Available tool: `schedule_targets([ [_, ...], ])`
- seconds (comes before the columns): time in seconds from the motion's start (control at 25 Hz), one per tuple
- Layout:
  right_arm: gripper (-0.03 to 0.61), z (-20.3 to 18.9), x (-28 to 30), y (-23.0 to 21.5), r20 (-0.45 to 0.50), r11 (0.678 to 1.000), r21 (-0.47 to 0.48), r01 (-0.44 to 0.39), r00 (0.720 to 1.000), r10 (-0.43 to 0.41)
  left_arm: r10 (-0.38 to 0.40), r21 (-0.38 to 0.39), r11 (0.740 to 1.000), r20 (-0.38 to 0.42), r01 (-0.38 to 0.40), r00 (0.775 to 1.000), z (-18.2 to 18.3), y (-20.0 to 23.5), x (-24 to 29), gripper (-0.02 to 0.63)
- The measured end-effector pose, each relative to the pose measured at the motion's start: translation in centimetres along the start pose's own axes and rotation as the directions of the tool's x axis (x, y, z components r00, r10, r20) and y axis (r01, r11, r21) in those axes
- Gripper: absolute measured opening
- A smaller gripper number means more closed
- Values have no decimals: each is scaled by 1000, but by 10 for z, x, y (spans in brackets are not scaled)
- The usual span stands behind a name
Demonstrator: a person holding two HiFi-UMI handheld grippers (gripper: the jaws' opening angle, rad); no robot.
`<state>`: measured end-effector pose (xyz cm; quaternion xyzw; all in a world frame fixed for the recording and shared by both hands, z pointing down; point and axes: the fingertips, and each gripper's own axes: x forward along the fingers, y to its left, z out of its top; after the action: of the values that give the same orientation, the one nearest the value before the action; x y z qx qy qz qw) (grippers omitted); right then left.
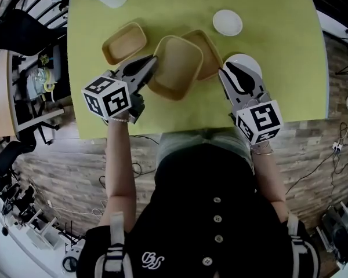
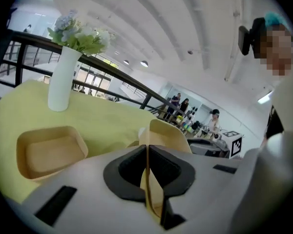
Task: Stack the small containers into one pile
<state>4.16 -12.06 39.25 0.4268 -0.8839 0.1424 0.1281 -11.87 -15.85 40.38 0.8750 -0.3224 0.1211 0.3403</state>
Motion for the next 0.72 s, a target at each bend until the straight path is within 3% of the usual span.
schedule_targets([
  [0.2,89,3,-4,-5,11,1000,4,17,1000,-17,-47,-89,994,110,57,993,12,-16,21,34],
  [0.44,89,5,-8,-12,18,999,4,34,999,-34,-20,-185,981,191,56,981,16,-23,46,34],
  [0.72,80,1,-14,-23,0,998,13,60,998,-60,58,-359,933,224,27,973,-6,-10,71,34],
])
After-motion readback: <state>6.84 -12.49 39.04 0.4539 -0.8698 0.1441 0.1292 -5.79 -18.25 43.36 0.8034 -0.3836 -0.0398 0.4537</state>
